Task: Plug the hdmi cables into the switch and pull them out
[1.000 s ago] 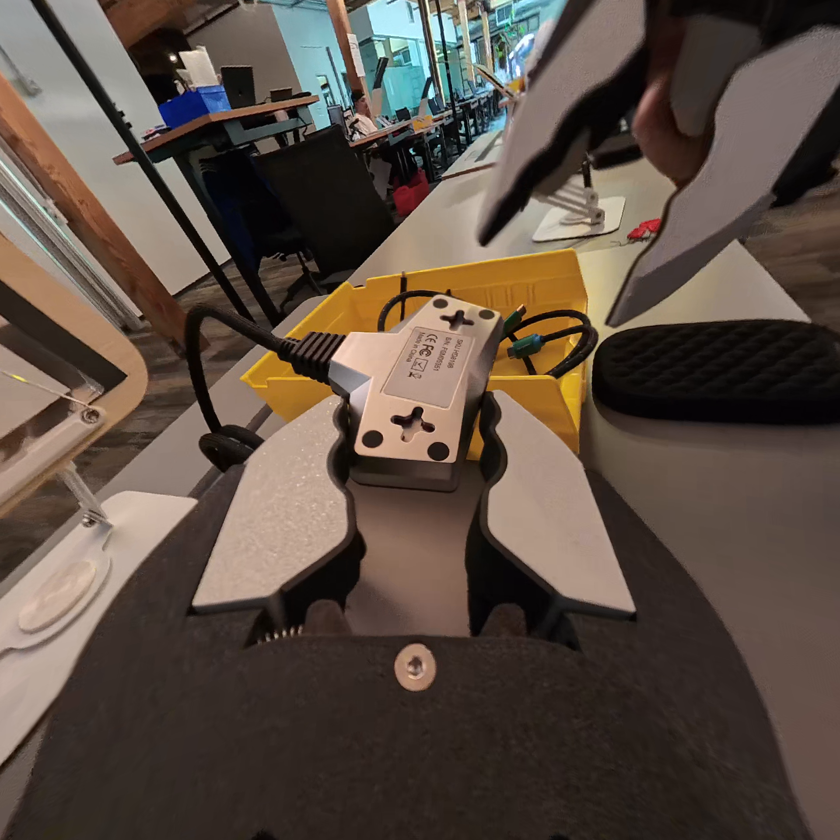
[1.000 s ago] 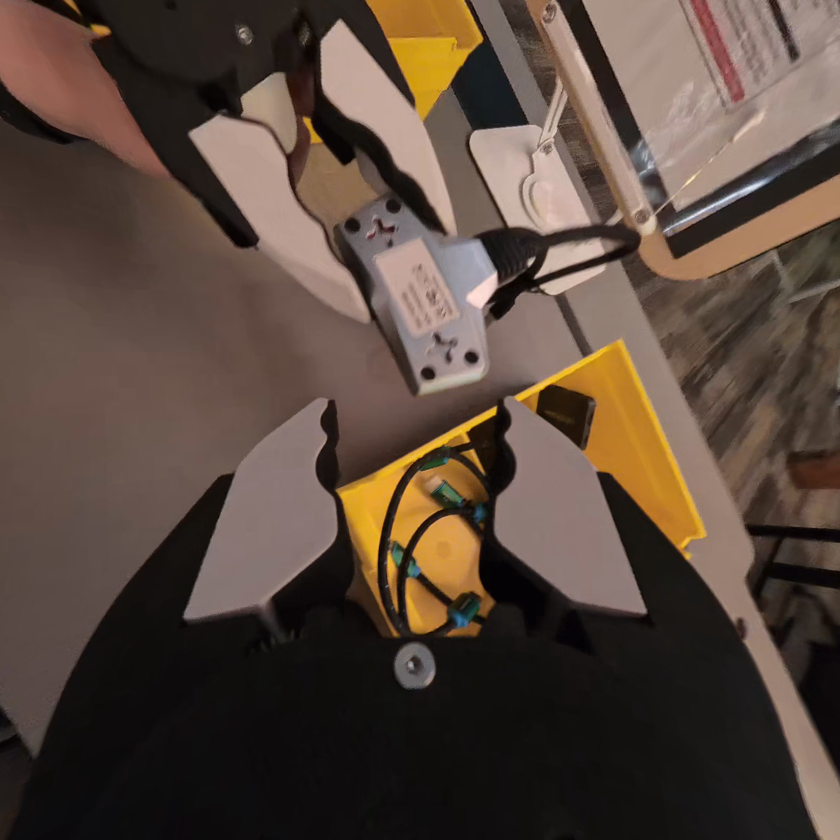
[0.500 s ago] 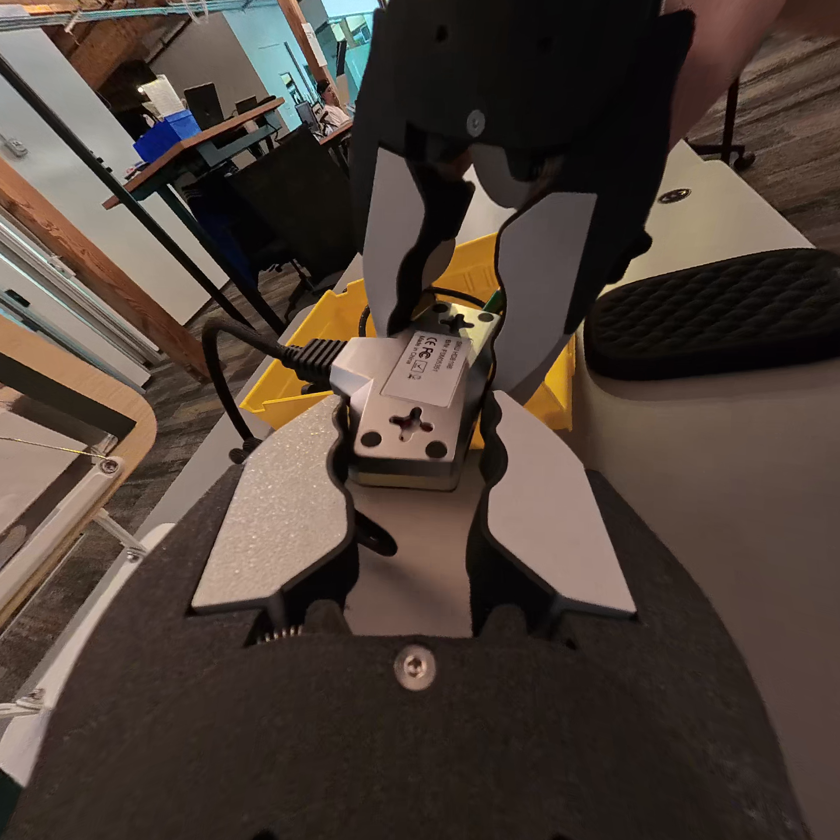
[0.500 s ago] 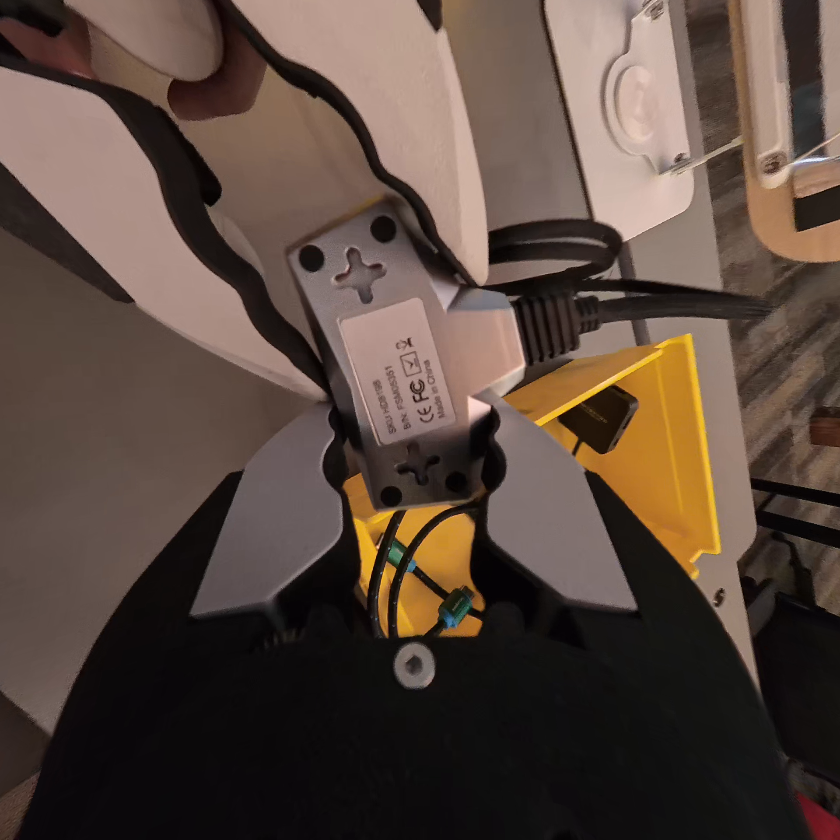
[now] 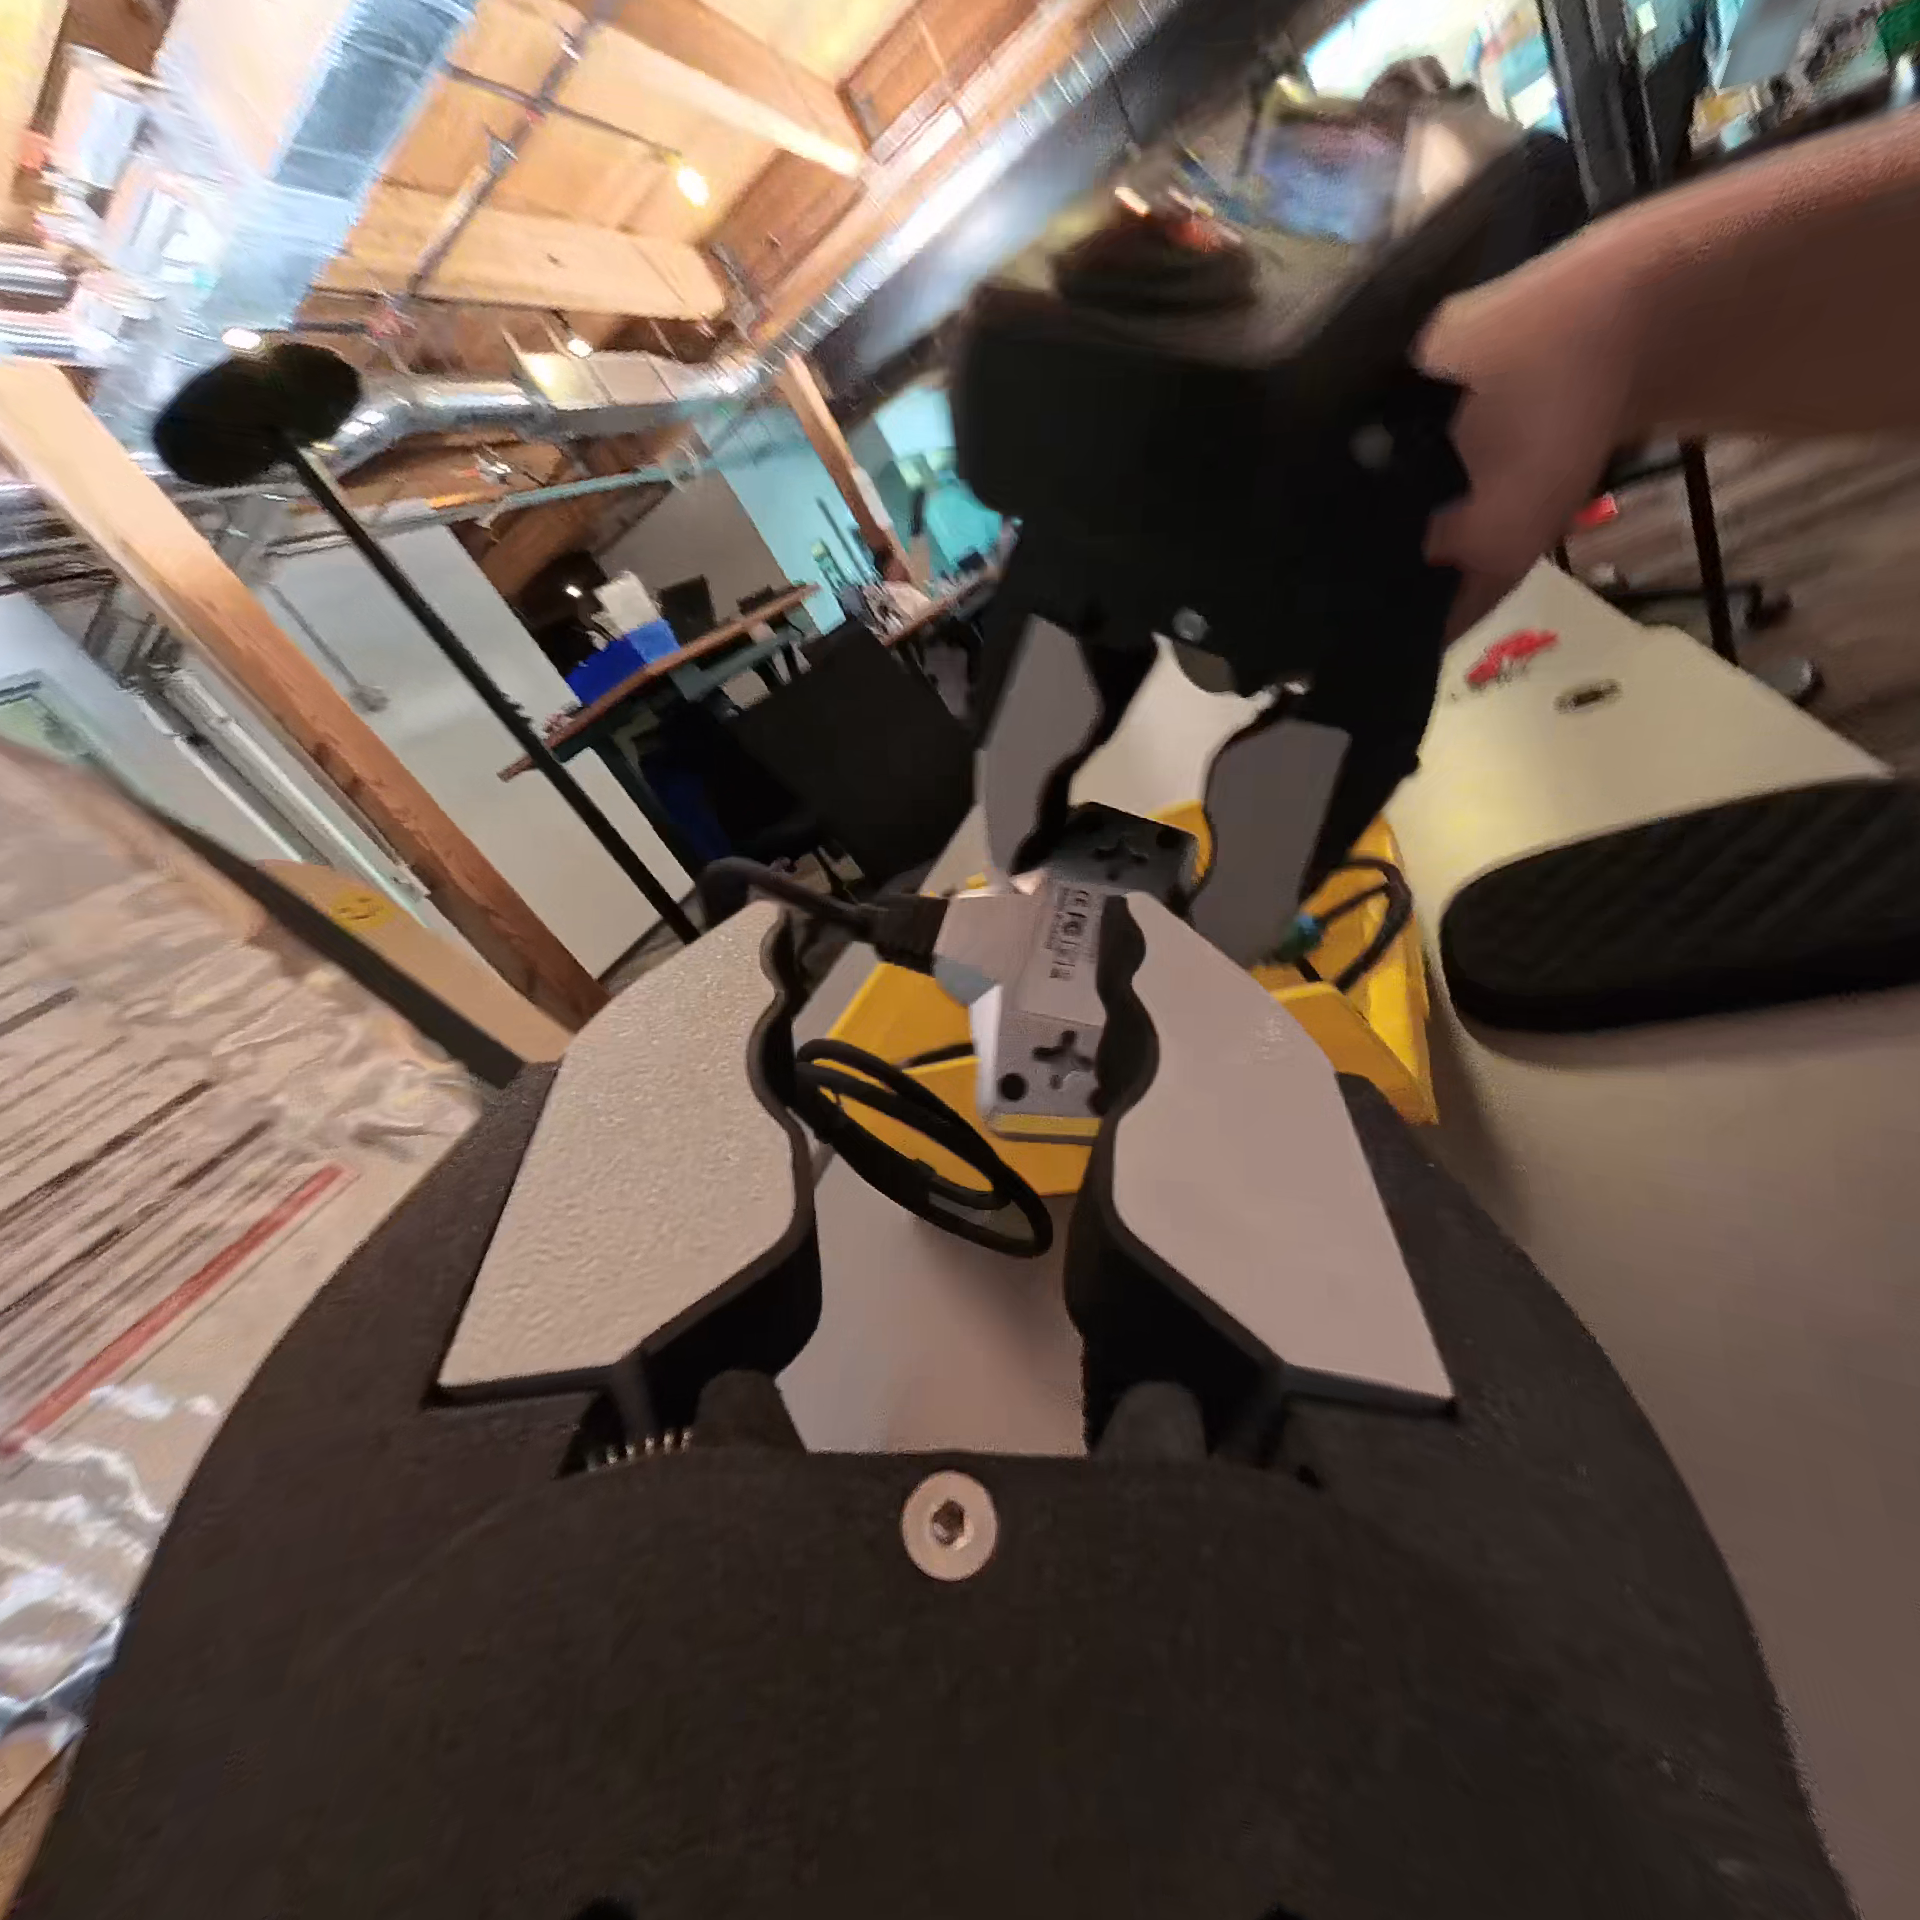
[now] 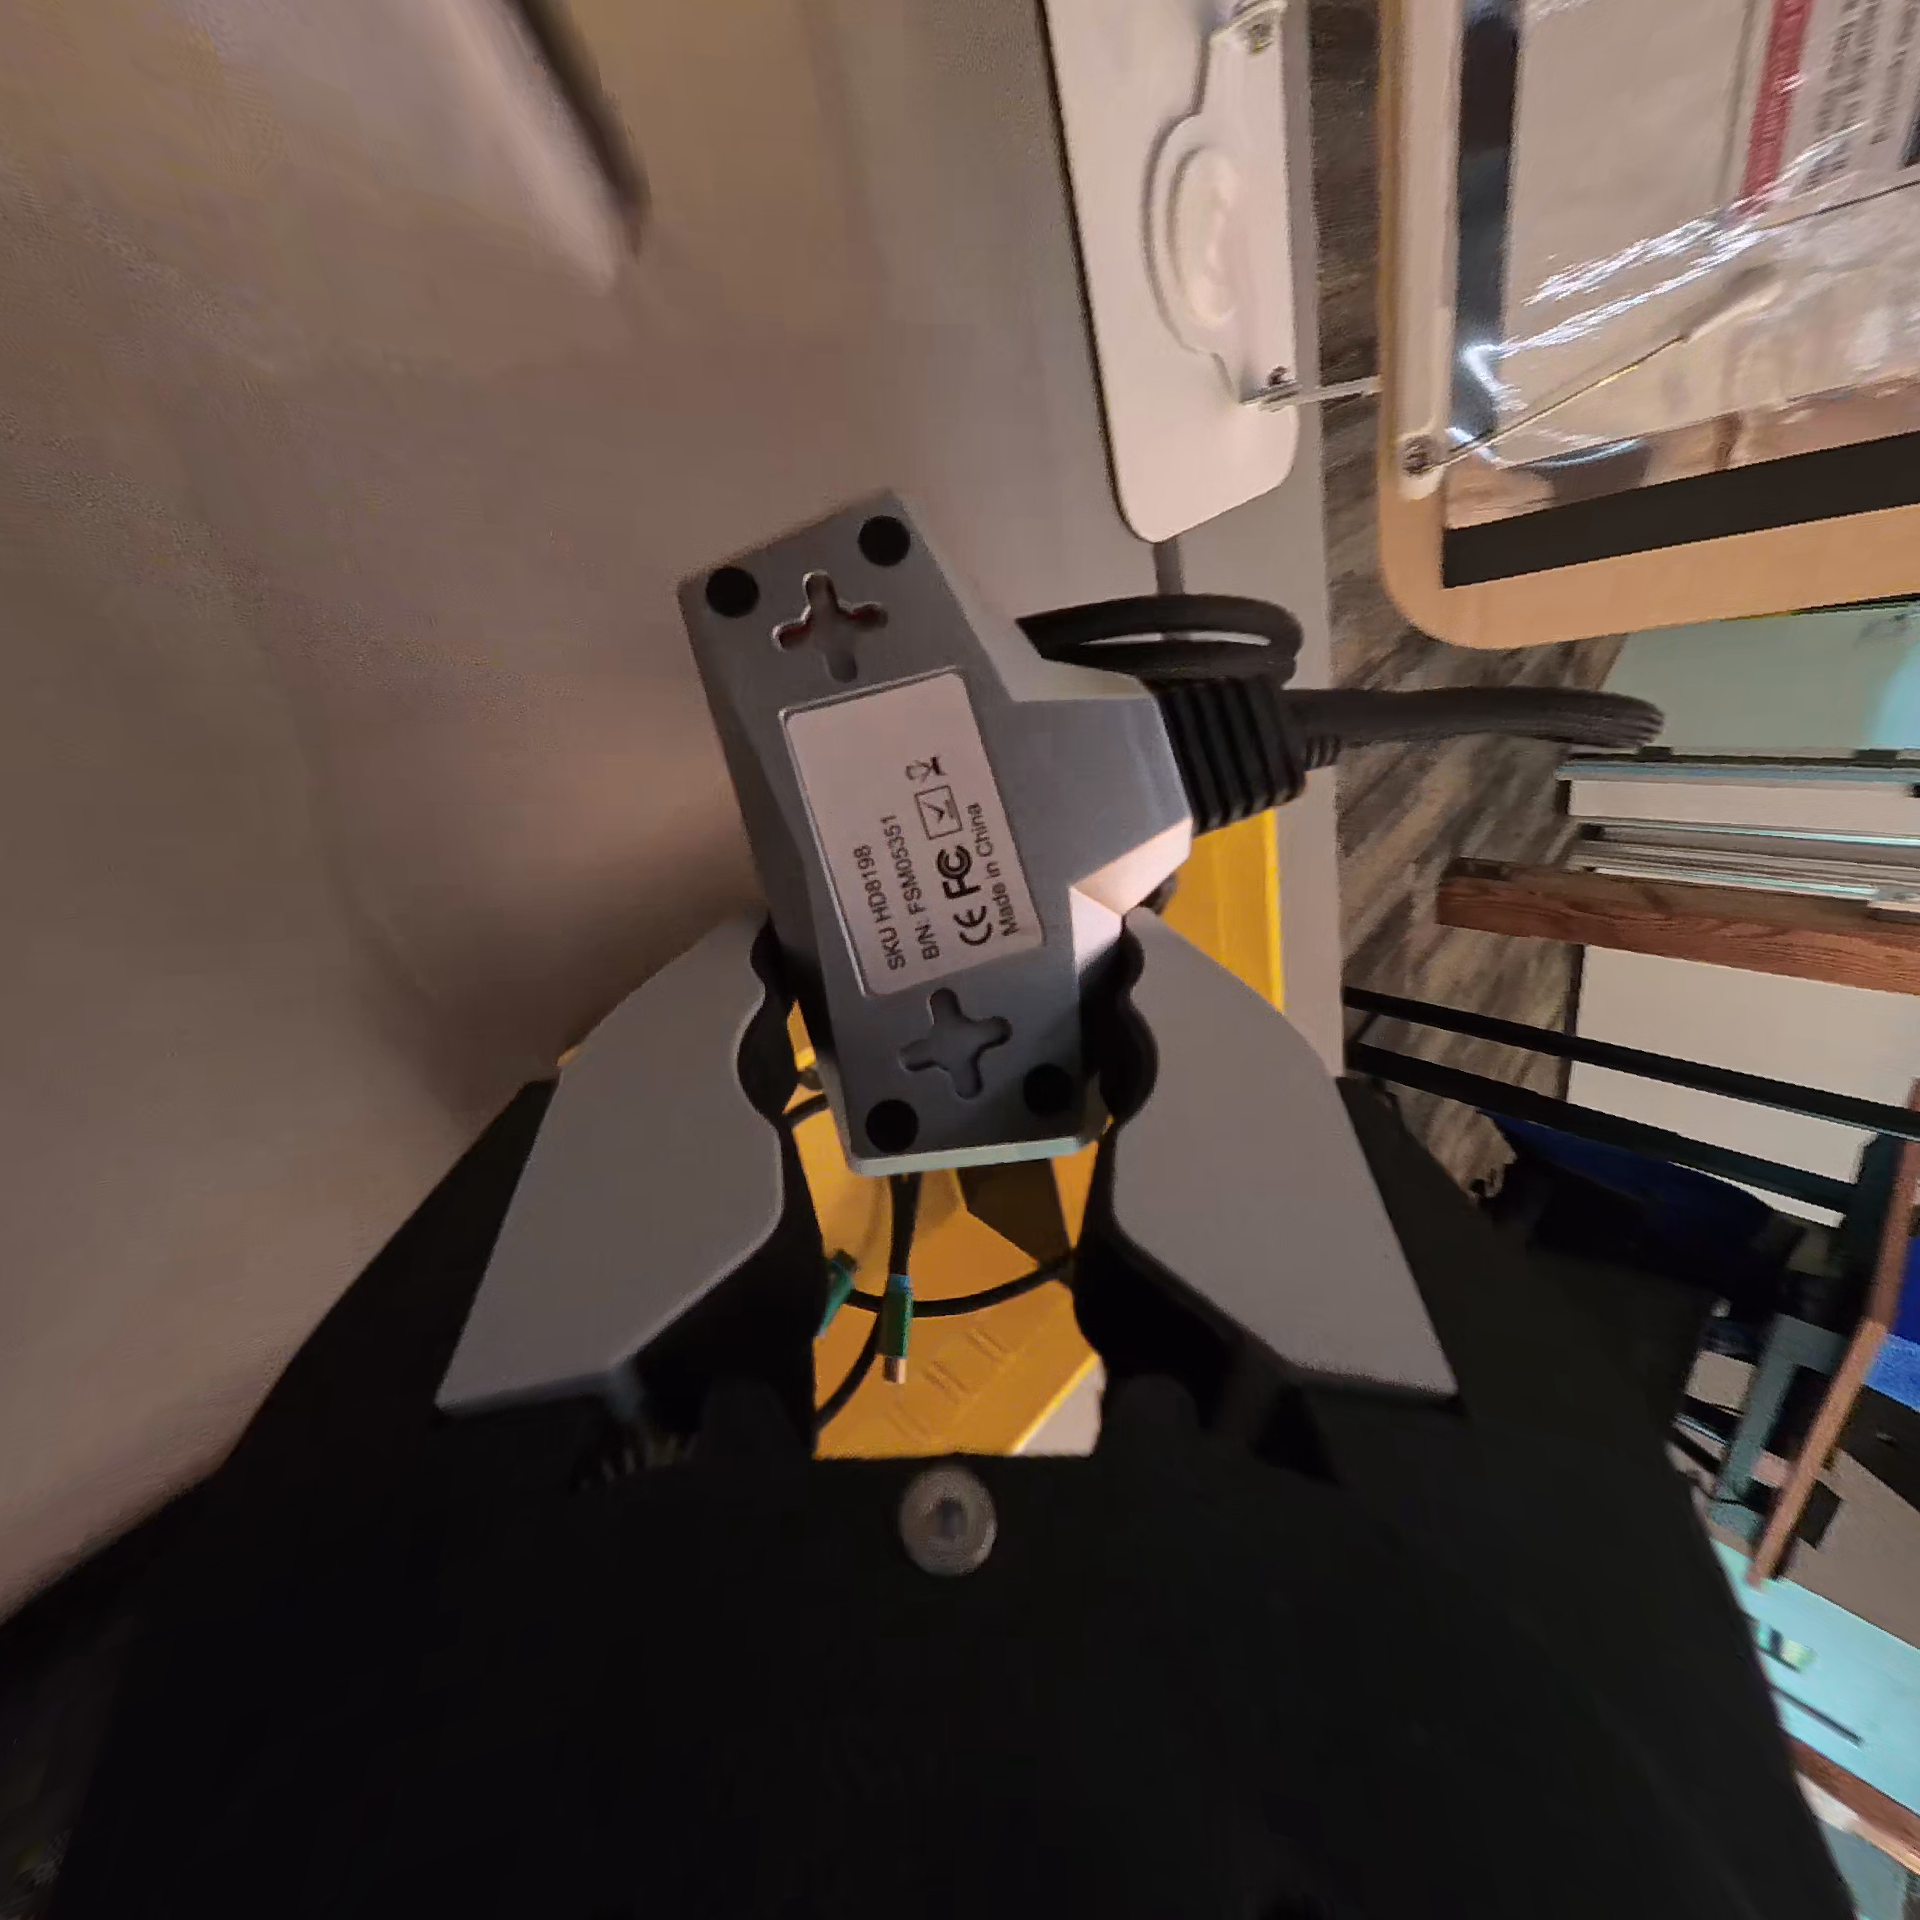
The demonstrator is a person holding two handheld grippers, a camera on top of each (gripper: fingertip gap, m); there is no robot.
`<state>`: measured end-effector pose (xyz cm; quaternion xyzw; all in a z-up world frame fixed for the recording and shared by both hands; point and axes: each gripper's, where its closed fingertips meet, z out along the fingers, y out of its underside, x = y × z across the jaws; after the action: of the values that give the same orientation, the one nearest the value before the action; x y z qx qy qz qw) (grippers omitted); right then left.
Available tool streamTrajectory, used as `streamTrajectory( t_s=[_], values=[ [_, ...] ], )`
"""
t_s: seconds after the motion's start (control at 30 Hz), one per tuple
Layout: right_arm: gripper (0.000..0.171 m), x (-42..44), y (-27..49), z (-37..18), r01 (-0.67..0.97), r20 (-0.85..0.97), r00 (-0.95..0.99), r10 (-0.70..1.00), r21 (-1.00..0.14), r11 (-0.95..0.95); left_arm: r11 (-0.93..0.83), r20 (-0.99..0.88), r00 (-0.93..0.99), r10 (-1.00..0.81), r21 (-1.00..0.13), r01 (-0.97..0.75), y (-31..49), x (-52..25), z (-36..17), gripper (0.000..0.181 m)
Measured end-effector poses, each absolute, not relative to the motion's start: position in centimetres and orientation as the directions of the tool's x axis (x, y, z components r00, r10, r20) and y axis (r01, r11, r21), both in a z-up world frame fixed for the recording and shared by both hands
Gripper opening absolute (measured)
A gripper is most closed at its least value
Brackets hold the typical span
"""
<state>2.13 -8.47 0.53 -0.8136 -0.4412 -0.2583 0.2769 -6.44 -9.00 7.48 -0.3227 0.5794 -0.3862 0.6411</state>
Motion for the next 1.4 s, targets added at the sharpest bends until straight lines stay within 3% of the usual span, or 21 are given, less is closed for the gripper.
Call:
streamTrajectory(
  t_s=[0.03, 0.27, 0.47, 0.6, 0.77, 1.07, 1.23, 1.4],
  values=[
    [0.058, 2.2, -8.3, 1.1, 0.864, 0.677, 0.469, 0.567, -0.217, -0.455, 0.469, -0.466, 0.053, -0.883, -0.871, 0.147, -8.2, -7.2, 8.4, 0.054],
    [0.058, 2.8, -7.3, 8.4, 0.830, 0.714, 0.532, 0.455, -0.332, -0.449, 0.422, -0.403, 0.127, -0.906, -0.876, 0.235, -5.7, -10.8, 11.7, 0.048],
    [0.058, 6.1, -7.4, 13.1, 0.673, 0.596, 0.725, 0.346, -0.505, -0.540, 0.437, -0.420, 0.121, -0.899, -0.872, 0.221, -5.9, -10.9, 12.0, 0.047],
    [0.057, 8.8, -7.0, 12.2, 0.566, 0.518, 0.806, 0.287, -0.532, -0.630, 0.449, -0.436, 0.110, -0.893, -0.871, 0.197, -6.1, -10.5, 11.7, 0.045],
    [0.058, 12.1, -5.5, 6.6, 0.347, 0.336, 0.924, 0.184, -0.529, -0.775, 0.439, -0.429, 0.095, -0.898, -0.885, 0.156, -5.9, -10.0, 11.0, 0.045],
    [0.059, 16.2, -2.0, -2.5, -0.019, 0.043, 0.998, -0.041, -0.424, -0.905, 0.409, -0.405, 0.062, -0.912, -0.907, 0.100, -5.3, -9.4, 9.7, 0.044],
    [0.058, 17.2, -0.3, -4.7, -0.015, 0.115, 0.992, -0.057, -0.332, -0.943, 0.411, -0.408, 0.052, -0.912, -0.909, 0.074, -5.2, -8.9, 9.1, 0.044],
    [0.058, 18.0, -1.6, -7.8, 0.041, 0.291, 0.956, 0.020, -0.067, -0.997, 0.420, -0.418, 0.040, -0.907, -0.906, 0.054, -5.3, -8.5, 8.5, 0.044]
  ],
)
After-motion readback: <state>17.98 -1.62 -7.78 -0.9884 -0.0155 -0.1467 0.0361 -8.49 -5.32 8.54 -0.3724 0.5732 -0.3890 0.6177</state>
